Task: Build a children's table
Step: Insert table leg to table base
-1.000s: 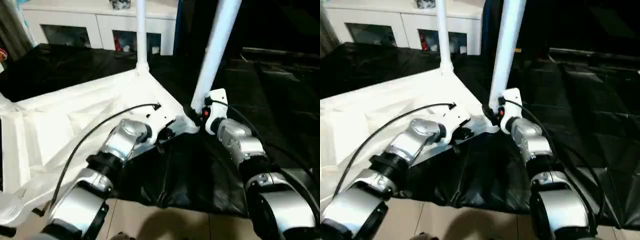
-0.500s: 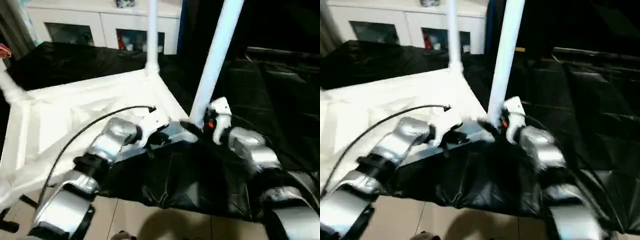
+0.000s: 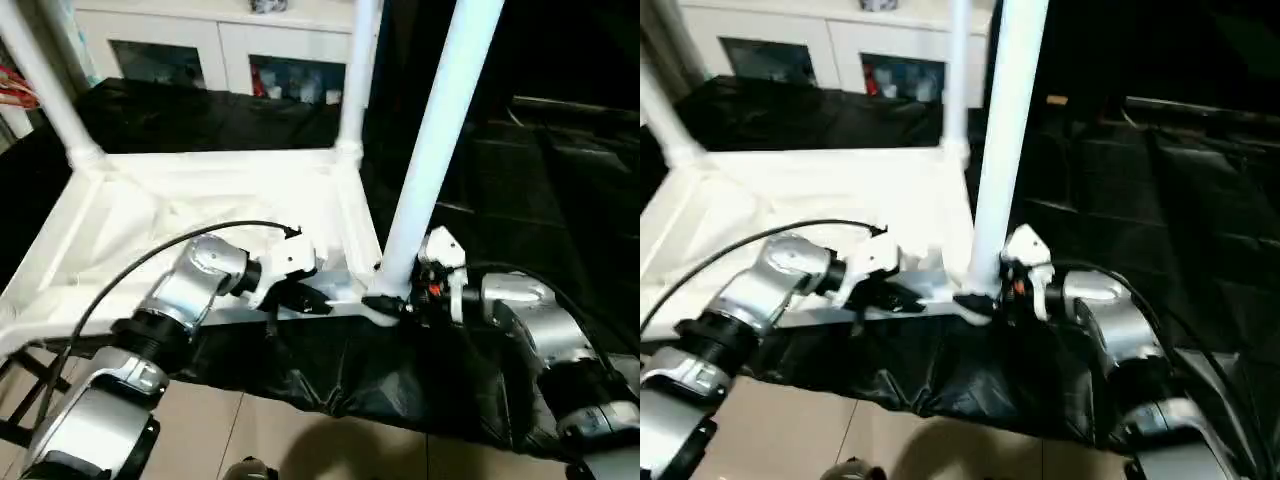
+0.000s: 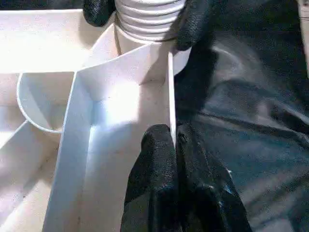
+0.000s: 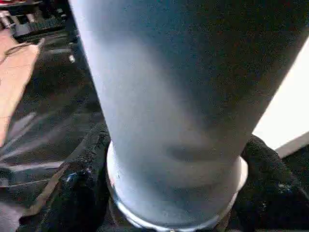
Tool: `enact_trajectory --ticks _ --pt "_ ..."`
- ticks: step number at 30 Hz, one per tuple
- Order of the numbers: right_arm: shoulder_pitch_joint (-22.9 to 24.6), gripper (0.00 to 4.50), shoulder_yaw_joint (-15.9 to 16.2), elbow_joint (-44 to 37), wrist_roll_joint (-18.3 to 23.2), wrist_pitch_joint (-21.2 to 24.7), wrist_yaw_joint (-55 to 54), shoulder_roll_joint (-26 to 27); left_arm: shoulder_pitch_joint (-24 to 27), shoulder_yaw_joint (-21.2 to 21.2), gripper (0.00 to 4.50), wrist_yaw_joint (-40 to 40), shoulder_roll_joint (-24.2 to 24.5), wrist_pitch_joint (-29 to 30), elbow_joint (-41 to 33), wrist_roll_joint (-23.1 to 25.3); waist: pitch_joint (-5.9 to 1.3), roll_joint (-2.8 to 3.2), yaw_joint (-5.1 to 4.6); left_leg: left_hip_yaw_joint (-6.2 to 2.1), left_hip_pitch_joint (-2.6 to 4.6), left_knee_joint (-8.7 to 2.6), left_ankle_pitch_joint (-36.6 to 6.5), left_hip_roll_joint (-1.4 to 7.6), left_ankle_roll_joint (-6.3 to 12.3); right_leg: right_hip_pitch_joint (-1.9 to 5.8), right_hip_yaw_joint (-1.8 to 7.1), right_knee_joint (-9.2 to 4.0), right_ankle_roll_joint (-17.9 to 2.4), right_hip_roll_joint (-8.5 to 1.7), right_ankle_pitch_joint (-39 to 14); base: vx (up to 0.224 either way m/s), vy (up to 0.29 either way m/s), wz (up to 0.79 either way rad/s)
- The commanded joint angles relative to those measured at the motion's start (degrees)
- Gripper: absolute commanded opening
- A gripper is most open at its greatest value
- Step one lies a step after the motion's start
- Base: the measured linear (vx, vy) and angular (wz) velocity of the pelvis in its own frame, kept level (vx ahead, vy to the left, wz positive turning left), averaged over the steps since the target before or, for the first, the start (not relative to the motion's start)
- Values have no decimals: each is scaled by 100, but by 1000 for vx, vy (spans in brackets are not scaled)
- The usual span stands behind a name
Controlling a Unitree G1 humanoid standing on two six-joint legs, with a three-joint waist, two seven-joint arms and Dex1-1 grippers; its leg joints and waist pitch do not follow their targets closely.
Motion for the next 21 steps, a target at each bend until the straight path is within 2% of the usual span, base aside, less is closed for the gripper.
enact_trajectory --ticks 1,8,14,15,16,18,19,20,21 --pt "68 291 78 -202 55 90 90 -60 -85 -65 0 -293 -35 -240 -295 -189 -400 -12 -21 -148 118 -396 -1196 361 239 265 300 -394 -1146 -558 -1555 0 0 0" --pt "291 277 141 -523 81 236 147 -46 -135 -73 0 -302 -53 -383 -112 -94 -404 -11 5 -152 118 -399 -1226 356 194 273 302 -405 -1081 -560 -1630 0 0 0" --pt "329 276 -84 -407 57 378 -573 287 -214 43 0 457 -322 -209 167 58 -401 -15 -11 -162 117 -402 -1257 345 126 269 298 -423 -1049 -566 -1749 0 0 0" --pt "238 276 -264 -86 -111 329 -1429 560 -273 167 0 928 -556 -65 329 61 -395 -20 -46 -165 123 -407 -1278 341 53 250 304 -423 -1040 -567 -1800 0 0 0" --pt "188 276 -348 83 -189 293 -1842 689 -301 212 0 1175 -669 -8 396 85 -386 -23 -65 -168 122 -409 -1326 321 34 252 295 -439 -1039 -566 -1878 0 0 0" --pt "152 276 -410 203 -219 295 -2104 775 -317 231 0 1331 -744 29 432 108 -396 -29 -90 -183 129 -414 -1333 319 -31 266 292 -449 -1004 -583 -1991 0 0 0" --pt "64 276 -596 482 -189 350 -2683 1032 -373 258 0 1842 -961 167 566 210 -407 -21 -105 -184 114 -411 -1281 312 -12 290 298 -438 -1008 -576 -1861 0 0 0" --pt "30 276 -673 583 -173 354 -2904 1136 -398 269 0 2055 -1047 221 627 250 -409 -13 -164 -178 122 -409 -1231 325 -22 267 309 -407 -1113 -564 -1599 0 0 0" --pt "-31 276 -745 746 -180 342 -3204 1261 -433 296 0 2322 -1169 346 703 283 -415 -12 -174 -176 127 -404 -1221 312 -12 277 300 -415 -1136 -562 -1549 0 0 0"
